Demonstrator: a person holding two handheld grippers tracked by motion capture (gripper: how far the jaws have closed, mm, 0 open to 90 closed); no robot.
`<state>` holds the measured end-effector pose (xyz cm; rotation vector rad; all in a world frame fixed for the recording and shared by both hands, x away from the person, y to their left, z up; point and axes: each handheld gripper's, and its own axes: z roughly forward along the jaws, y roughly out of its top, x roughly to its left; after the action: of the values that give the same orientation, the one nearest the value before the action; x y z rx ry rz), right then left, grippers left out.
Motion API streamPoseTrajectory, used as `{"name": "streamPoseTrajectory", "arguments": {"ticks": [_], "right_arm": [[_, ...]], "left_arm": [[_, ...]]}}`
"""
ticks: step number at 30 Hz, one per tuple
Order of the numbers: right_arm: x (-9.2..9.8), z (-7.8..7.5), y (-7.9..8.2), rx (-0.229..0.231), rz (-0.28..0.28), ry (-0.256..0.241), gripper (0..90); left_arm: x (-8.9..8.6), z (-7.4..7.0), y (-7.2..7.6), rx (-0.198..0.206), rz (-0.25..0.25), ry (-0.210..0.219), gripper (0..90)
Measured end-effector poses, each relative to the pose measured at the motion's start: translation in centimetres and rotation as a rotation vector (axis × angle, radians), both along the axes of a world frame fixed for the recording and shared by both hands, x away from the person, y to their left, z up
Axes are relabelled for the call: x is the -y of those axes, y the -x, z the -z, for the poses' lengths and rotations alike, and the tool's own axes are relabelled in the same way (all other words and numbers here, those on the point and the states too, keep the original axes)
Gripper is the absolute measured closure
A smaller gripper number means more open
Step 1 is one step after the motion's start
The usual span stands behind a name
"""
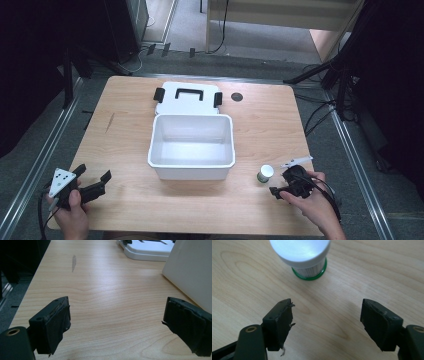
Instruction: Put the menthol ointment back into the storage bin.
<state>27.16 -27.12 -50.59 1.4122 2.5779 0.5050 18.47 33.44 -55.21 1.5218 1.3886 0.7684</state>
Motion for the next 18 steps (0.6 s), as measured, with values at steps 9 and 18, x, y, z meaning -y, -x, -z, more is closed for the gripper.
{"name": "streamPoseTrajectory", "arguments": {"ticks": [9, 18], "right_arm": [[-3.2, -1.7, -2.1, -0.018, -0.028, 0.026, 27.6], [-4.4, -1.8, -3.1, -0.013, -0.032, 0.022, 50.6]], "left_arm": [[0.0, 0.0, -0.1, -0.014, 0.005, 0.004, 8.1], [0.1, 0.0, -0.2, -0.021, 0.006, 0.001, 8.2]]}}
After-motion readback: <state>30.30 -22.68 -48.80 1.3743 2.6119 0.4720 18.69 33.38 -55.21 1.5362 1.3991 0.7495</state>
